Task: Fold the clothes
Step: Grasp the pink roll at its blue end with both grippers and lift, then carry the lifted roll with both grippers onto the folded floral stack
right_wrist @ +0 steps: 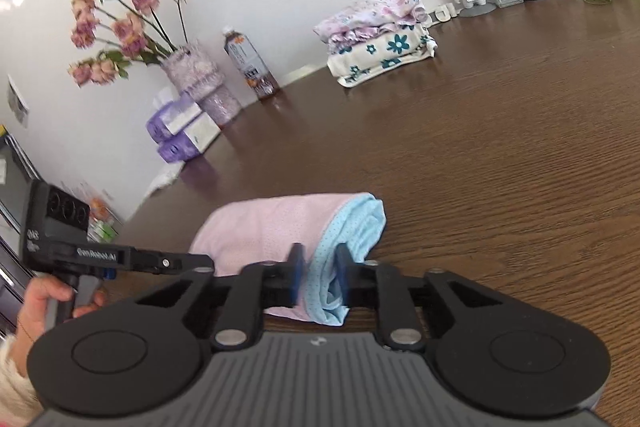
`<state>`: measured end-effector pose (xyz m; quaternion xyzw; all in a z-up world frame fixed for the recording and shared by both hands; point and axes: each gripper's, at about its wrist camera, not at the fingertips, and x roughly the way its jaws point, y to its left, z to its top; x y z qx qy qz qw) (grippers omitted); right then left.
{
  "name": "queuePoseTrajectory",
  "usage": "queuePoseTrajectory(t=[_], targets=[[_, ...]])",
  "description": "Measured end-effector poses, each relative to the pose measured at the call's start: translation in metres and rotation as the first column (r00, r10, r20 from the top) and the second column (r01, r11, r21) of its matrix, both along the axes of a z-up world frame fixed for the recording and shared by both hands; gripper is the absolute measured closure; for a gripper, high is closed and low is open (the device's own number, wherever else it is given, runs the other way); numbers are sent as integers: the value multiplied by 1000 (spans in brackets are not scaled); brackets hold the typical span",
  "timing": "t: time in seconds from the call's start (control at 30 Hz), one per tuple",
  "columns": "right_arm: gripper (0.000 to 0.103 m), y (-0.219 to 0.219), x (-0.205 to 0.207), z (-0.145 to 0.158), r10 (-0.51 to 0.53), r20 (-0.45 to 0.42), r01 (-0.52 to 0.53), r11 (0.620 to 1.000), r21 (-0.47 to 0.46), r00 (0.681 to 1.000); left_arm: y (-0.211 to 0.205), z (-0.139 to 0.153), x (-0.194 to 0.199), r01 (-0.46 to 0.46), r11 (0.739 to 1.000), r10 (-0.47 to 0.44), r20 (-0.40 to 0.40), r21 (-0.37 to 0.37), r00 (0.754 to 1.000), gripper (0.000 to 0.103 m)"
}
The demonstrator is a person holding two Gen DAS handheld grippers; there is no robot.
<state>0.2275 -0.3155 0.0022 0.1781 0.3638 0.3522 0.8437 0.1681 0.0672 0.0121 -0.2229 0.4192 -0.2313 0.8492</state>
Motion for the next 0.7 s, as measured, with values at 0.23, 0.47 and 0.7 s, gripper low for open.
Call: queuePoseTrajectory(t=[0.23,0.47,0.7], targets=[[35,1,-5,3,13,-10,-13,1000,9,1000,11,11,-4,-119,993,119,29,-6,993,20],[34,5,14,-10,23,-108,-19,999,39,994,15,-3,15,-183,976,179,-44,-120,983,19],[49,10,22,-22,41,-175,-21,994,112,984,-2,-12,30,-126,986,121,-55,-109,991,57]])
